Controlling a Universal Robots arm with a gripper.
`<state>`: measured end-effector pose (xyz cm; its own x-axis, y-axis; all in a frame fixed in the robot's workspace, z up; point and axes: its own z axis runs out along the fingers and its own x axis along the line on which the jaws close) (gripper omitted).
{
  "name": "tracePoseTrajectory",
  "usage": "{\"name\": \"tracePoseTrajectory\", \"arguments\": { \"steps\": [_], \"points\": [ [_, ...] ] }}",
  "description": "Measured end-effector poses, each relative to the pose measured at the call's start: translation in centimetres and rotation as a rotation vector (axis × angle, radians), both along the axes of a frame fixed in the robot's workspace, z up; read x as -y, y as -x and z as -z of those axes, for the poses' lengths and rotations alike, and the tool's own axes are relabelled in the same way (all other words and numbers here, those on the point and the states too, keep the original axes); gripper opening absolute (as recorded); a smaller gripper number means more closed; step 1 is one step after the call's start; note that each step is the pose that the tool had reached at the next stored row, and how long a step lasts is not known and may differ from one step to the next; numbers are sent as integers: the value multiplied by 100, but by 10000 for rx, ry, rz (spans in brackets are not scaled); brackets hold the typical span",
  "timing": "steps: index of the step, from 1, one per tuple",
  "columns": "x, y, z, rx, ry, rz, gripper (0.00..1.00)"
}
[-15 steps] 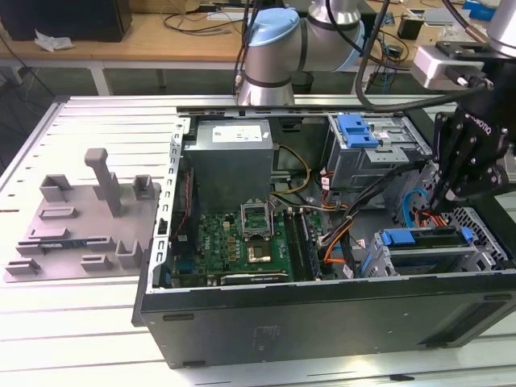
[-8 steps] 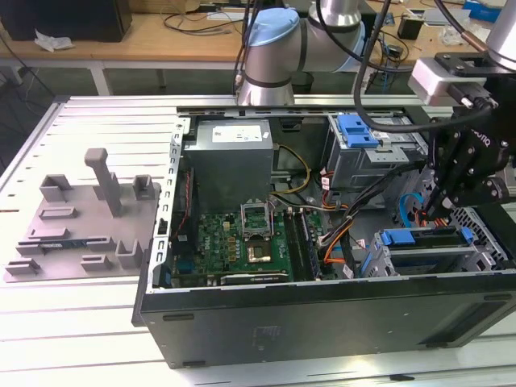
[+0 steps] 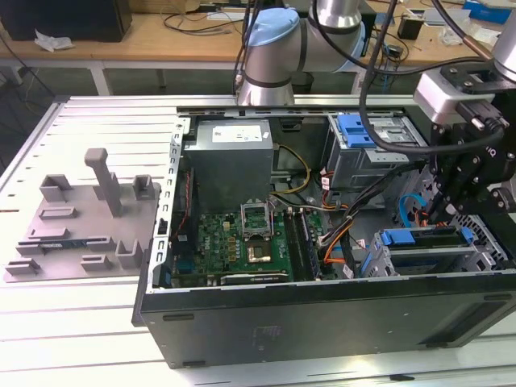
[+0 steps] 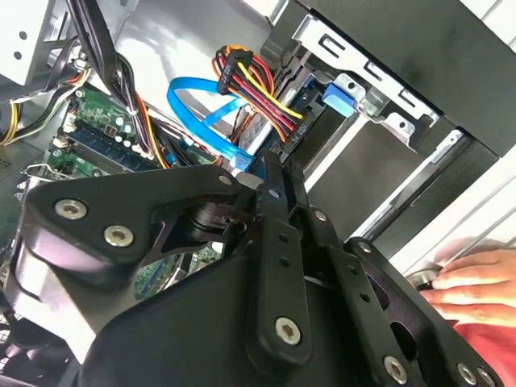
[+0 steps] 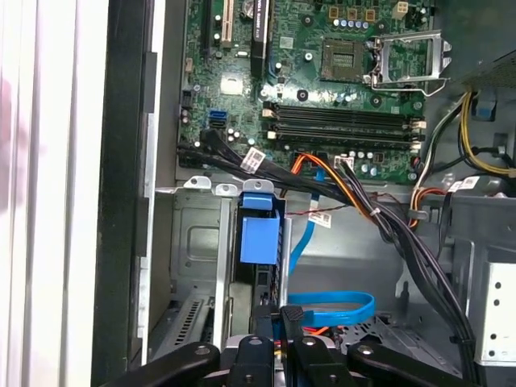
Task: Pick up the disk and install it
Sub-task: 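Insert the second disk wire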
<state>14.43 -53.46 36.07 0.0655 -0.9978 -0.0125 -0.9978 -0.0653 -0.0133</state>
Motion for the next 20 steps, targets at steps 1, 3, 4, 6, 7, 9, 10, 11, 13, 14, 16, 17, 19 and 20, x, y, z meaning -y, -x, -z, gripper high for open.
{"name": "tracePoseTrajectory", "arguments": {
  "steps": [1,3,4,6,7,9,10,11,13,14,16,17,19,20],
  "points": [
    [3,0,4,0,-26,-17,16],
    [13,0,13,1,-65,-49,16],
    [16,0,17,1,-79,-58,16],
    [23,0,24,1,-106,-77,16],
    [25,0,27,1,-116,-82,16],
    [36,0,33,2,-145,-87,16],
    [44,0,37,2,-175,-87,16],
    [48,0,40,2,-199,-87,16],
    [64,-3,47,2,-260,-85,16],
    [68,-5,49,2,-272,-86,16],
    [81,-9,53,3,-279,-86,16],
    [83,-10,54,3,-280,-85,16],
    [85,-10,54,2,-278,-85,16],
    [85,-10,54,2,-278,-84,16]
  ]
}}
